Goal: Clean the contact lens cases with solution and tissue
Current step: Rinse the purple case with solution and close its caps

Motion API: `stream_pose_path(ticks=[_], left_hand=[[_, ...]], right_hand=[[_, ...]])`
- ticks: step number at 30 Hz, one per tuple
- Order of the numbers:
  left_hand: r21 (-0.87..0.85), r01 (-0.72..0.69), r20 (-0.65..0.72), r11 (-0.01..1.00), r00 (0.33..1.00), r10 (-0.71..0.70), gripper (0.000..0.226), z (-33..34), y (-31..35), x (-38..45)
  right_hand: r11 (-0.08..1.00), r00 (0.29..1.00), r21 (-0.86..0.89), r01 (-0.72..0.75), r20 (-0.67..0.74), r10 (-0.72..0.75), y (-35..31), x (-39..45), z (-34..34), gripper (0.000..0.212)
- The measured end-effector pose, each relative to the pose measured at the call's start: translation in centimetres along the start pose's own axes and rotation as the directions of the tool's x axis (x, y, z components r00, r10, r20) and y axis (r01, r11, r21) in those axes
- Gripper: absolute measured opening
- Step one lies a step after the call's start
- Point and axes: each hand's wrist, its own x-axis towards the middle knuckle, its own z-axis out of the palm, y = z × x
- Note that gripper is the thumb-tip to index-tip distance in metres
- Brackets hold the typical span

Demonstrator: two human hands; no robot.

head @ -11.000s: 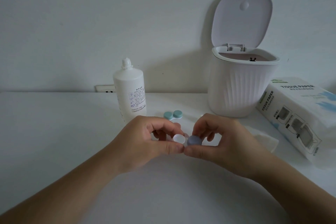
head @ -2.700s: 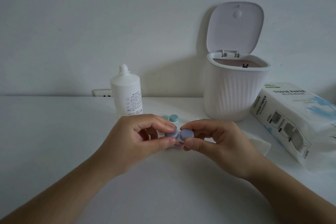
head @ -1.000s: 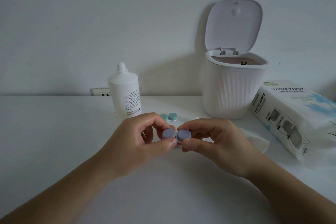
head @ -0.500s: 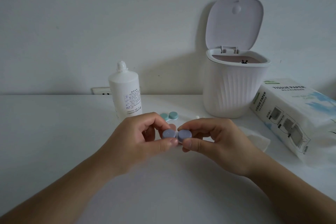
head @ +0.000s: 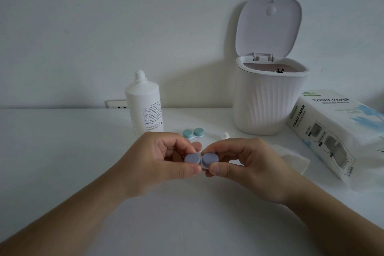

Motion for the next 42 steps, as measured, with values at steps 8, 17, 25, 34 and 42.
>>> stream_pose_path(ticks=[8, 17, 25, 34, 42], left_hand=[[0.131, -0.013, -0.037, 0.991, 0.999, 0.018, 0.020, 0.0, -0.4, 0.1], [0.526, -0.058, -0.014, 0.848, 0.997, 0.077, 0.023, 0.5, -0.1, 0.1], [0.635, -0.057, 0.005, 0.770, 0.998, 0.069, 0.026, 0.3, -1.4, 0.3], [0.701, -0.012, -0.018, 0.713, 0.999, 0.035, 0.028, 0.2, -1.7, 0.6], [0.693, -0.046, -0.116, 0.720, 0.978, 0.175, 0.032, -1.0, 0.1, 0.2]], right_hand=[[0.998, 1.000, -0.050, -0.026, 0.005, 0.026, 0.4, 0.2, -0.4, 0.021], [0.894, 1.000, -0.448, 0.003, 0.019, 0.007, 1.8, 0.4, -0.2, 0.024], [0.847, 1.000, -0.530, -0.022, -0.012, 0.019, 2.3, 0.6, -0.1, 0.028], [0.813, 1.000, -0.582, -0.015, -0.014, 0.009, 2.2, 0.5, -0.1, 0.026], [0.832, 0.993, -0.555, 0.001, -0.095, -0.065, 2.6, 0.3, -0.2, 0.031]])
